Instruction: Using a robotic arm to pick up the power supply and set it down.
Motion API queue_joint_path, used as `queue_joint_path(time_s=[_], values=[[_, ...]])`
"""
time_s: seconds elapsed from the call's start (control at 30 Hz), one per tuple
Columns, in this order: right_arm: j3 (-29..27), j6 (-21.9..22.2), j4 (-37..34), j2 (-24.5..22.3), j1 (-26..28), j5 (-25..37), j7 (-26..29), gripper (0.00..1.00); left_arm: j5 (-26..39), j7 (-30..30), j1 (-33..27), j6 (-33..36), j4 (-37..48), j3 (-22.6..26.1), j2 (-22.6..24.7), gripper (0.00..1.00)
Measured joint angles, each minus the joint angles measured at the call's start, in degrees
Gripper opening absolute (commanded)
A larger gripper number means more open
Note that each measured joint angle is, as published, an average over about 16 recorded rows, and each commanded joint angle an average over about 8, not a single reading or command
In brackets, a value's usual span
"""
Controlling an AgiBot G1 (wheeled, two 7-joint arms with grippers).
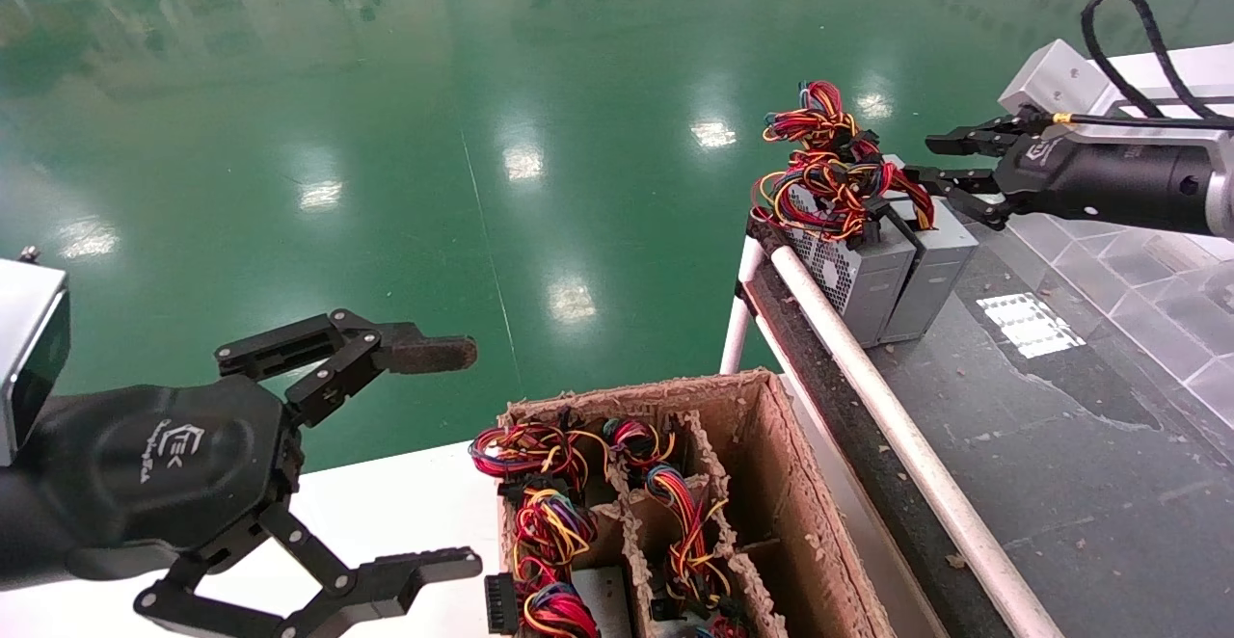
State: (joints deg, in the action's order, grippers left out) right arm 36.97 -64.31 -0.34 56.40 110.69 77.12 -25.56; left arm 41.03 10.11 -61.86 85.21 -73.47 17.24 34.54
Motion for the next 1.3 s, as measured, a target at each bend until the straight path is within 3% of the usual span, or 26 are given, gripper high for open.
queue_joint_path(time_s=[0.67,1.3], values=[[-6.0,-15.1,3.1,-7.6,2.7,-8.9,0.6,1.0,0.0,0.0,0.0,0.0,0.0,0.0,0.0,1.0],[-10.8,-18.6,22.6,-11.9,-11.2,-17.1,10.0,1.0,-0.1,-0.1,0.0,0.0,0.1,0.1,0.0,1.0]])
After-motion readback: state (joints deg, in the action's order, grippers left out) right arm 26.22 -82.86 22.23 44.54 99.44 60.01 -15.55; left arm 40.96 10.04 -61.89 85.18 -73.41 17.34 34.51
